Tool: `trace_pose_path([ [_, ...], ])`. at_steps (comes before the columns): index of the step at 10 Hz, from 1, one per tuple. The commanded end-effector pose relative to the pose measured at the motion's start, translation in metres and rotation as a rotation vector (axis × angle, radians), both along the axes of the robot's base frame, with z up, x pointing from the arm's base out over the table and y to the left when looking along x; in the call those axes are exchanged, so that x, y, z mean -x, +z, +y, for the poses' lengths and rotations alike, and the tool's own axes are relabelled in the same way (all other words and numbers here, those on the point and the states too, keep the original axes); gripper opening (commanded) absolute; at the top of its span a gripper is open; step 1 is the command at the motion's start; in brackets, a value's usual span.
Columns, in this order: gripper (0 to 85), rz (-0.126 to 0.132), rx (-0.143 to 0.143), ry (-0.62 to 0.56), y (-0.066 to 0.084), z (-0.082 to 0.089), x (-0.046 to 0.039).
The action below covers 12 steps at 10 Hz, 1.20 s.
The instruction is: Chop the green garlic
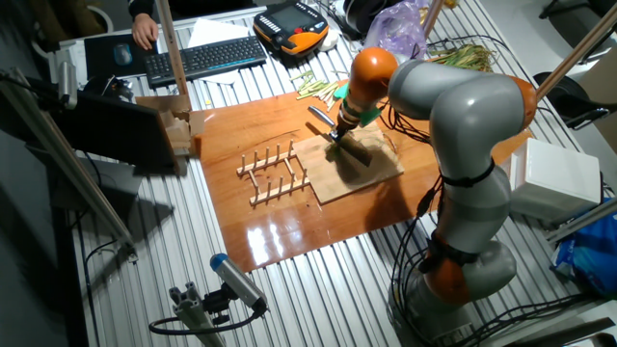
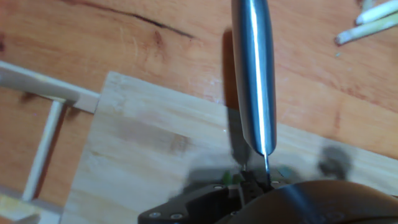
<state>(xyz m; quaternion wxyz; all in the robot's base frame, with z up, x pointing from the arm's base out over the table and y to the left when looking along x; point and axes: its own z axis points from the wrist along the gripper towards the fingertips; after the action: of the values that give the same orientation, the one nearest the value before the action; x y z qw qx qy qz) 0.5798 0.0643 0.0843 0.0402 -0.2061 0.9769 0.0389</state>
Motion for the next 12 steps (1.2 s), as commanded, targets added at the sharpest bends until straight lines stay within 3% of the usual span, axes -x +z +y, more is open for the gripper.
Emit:
trace_pose_path([
  [1,0.0,0.001,0.005,0.001,0.005,0.0,0.0005],
  [2,0.0,-0.006,0.021,0.005,0.006,-0.002,0.0022],
  [4,0.0,-0.016,0.014,0.016,0.001,-0.012,0.0036],
  [9,0.0,-0.042,0.027,0.016,-0.015,-0.011,0.0085],
  [12,0.0,-0.045,0.03,0.02,-0.017,-0.013,0.0085],
])
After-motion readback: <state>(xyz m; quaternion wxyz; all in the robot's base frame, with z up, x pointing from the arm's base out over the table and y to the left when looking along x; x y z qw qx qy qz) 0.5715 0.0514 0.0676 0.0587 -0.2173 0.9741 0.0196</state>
